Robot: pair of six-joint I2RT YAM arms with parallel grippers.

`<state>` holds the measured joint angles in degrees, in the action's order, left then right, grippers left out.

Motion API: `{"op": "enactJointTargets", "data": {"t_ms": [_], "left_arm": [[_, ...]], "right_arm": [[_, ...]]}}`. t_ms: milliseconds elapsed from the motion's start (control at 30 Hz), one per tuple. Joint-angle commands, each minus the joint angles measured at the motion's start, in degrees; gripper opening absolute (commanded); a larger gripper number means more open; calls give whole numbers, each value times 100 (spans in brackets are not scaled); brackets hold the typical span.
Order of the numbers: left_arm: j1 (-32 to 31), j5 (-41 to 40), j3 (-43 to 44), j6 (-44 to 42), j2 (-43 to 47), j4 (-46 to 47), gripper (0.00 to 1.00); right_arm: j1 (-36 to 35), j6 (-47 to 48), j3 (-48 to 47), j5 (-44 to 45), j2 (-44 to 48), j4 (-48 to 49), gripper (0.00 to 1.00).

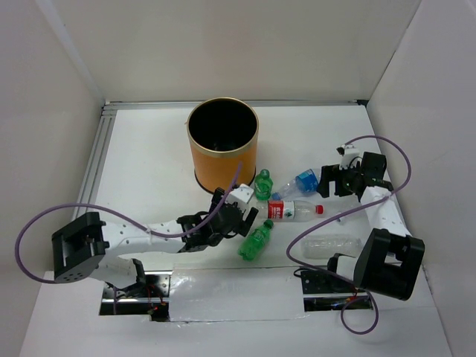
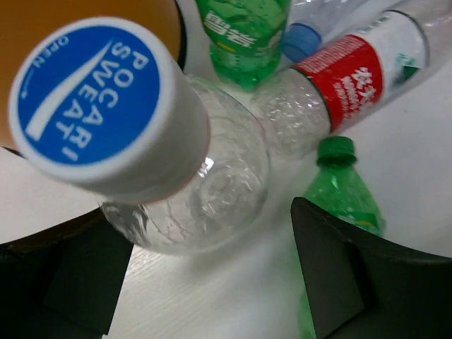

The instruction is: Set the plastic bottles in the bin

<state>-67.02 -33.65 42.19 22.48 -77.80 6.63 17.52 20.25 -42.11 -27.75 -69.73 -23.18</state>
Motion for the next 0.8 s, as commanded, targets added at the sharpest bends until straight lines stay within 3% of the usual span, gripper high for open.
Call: {"op": "enactJointTargets", "data": {"t_ms": [0,100,200,333,367,400,500,567,767], "left_arm": [[-21,-915,316,-227,-226,576,99],[-21,-994,368,-227,-288,751,98],[-21,-1108,421,-279,-288,883,80],[-21,-1048,535,-471,-53,980,42],[-21,-1047,588,-525,27,980,17],[-21,-943,684,-525,98,902,3],[-21,-592,1106,-788,502,779,0],[-21,-380,1508,-1078,808,708,0],[285,121,2669,-1913,1056,751,0]], "right_arm": [[32,49,-228,-178,-58,-38,100],[32,101,-228,-248,-58,-38,100],[32,163,-228,-327,-58,-38,100],[32,339,-228,-556,-58,-90,89],[32,339,-228,-643,-58,-90,86],[32,452,-228,-757,-110,-160,83],[32,725,-228,-951,-111,-283,72],[32,988,-280,-1276,-111,-476,71],[-29,2182,-228,-2426,223,-697,80]]}}
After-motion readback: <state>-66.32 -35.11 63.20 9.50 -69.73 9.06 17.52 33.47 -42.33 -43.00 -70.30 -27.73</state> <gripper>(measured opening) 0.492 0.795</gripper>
